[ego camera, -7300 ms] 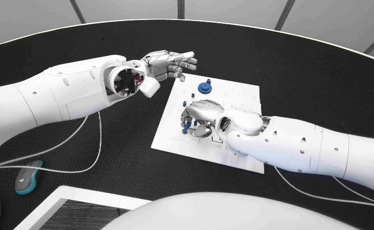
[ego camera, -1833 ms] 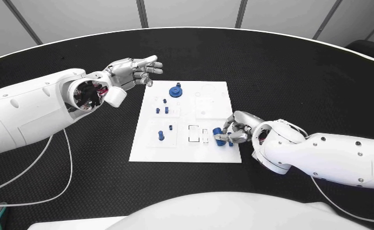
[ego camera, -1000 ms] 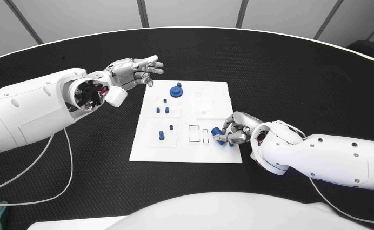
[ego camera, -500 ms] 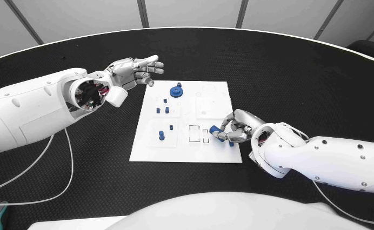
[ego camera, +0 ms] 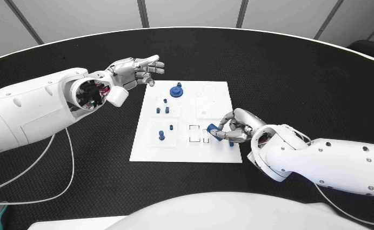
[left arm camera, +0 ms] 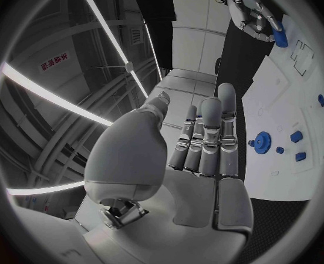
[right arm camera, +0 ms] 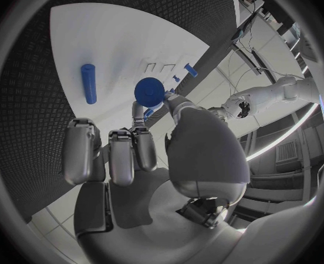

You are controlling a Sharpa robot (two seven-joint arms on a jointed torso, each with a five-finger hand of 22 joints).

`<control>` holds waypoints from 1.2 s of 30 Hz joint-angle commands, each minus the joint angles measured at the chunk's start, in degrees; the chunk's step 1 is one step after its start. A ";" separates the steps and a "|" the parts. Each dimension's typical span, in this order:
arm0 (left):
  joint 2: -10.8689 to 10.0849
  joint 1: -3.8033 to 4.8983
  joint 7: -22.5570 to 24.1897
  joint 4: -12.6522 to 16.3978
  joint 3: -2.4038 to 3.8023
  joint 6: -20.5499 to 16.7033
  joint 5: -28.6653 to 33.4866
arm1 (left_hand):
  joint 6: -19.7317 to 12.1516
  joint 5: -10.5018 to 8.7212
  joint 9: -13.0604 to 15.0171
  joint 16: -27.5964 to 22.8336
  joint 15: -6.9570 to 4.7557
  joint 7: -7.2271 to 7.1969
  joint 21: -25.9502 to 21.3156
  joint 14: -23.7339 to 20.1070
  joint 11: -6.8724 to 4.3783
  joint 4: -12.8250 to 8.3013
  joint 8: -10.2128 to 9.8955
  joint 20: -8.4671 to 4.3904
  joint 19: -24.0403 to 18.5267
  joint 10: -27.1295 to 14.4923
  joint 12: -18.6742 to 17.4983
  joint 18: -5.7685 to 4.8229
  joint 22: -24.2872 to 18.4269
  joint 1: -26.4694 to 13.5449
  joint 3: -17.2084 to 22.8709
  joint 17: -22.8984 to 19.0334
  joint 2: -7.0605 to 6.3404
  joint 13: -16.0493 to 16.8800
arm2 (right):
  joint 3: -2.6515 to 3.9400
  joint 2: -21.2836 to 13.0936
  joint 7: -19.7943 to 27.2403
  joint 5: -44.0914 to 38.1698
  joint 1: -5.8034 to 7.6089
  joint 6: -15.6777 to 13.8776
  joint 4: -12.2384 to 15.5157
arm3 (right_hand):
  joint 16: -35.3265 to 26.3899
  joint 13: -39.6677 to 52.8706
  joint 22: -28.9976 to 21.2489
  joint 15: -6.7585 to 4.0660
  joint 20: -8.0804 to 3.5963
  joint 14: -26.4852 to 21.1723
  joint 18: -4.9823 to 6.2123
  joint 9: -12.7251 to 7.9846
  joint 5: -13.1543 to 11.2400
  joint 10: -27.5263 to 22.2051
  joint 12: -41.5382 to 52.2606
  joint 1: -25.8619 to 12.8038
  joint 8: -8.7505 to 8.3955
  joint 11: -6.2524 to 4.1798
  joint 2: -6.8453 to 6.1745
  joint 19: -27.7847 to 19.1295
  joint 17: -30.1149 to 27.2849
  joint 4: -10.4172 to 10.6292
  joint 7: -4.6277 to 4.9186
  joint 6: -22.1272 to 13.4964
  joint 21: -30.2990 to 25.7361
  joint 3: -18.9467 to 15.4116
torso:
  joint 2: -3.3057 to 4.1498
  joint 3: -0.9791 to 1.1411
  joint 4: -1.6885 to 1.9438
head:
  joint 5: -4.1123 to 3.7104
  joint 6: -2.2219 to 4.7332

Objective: Assemble the parts on the task board

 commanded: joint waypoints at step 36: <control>0.73 0.09 -0.50 -0.20 0.01 0.00 -0.01 | -0.53 -0.25 -0.02 0.39 0.02 0.01 -0.42 -0.60 -0.03 0.07 0.36 0.34 0.01 -0.55 0.33 0.40 -0.08 0.21 -0.57 -0.08 0.55 0.10 | 0.38 11.48 0.39 0.02 0.07 4.98 -10.83 | 0.26 8.09 8.50 -0.33 -0.39 5.45 -0.57 0.21 -0.58 1.43 -0.41 0.23 0.09 -0.37 -0.69 3.74 12.43 0.00 -0.85 0.97 -0.23 1.08 | 0.22 -0.15 0.33 | 0.83 0.00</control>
